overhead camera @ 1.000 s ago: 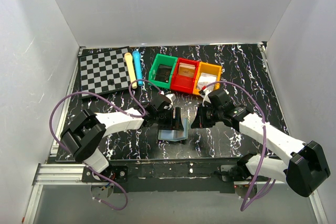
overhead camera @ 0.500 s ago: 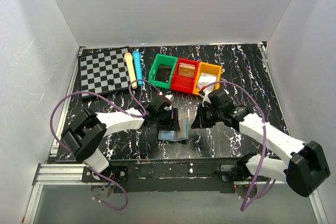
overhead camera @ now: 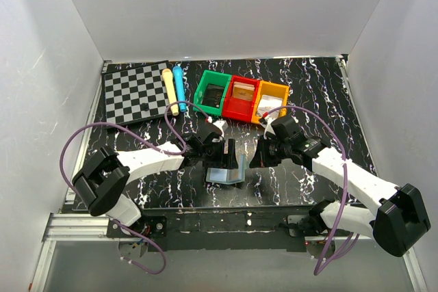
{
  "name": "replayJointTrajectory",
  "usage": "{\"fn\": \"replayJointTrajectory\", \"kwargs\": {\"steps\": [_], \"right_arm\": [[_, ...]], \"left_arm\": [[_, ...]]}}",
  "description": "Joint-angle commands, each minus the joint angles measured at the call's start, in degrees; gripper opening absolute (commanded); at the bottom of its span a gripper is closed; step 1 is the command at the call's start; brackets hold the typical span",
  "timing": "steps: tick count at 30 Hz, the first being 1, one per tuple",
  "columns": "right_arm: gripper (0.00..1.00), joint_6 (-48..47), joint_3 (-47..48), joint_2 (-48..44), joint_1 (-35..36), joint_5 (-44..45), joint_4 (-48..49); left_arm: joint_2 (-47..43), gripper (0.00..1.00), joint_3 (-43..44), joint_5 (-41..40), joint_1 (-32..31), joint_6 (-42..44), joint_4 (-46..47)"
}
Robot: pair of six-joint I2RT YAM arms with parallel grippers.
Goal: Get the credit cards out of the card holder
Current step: Remove the credit card from the card holder.
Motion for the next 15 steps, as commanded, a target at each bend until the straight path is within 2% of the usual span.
{"fn": "replayJointTrajectory", "kwargs": {"steps": [1,7,15], "right_arm": [[0.01,-0.3,3.0,0.0,0.3,-1.0,0.1],[0.01,-0.4,3.2,-0.3,0.3,-1.1,-0.2],[0.01,-0.3,3.2,0.0,0.4,-1.7,-0.1]], "left_arm": [[-1.4,0.72,1.6,-1.1,-1.0,2.0,0.0],[1.2,0.67,3.9,-2.7,-2.1,2.6,-1.9],[1.7,0.68,5.2,-3.7,-2.7,2.7,-2.5]]}}
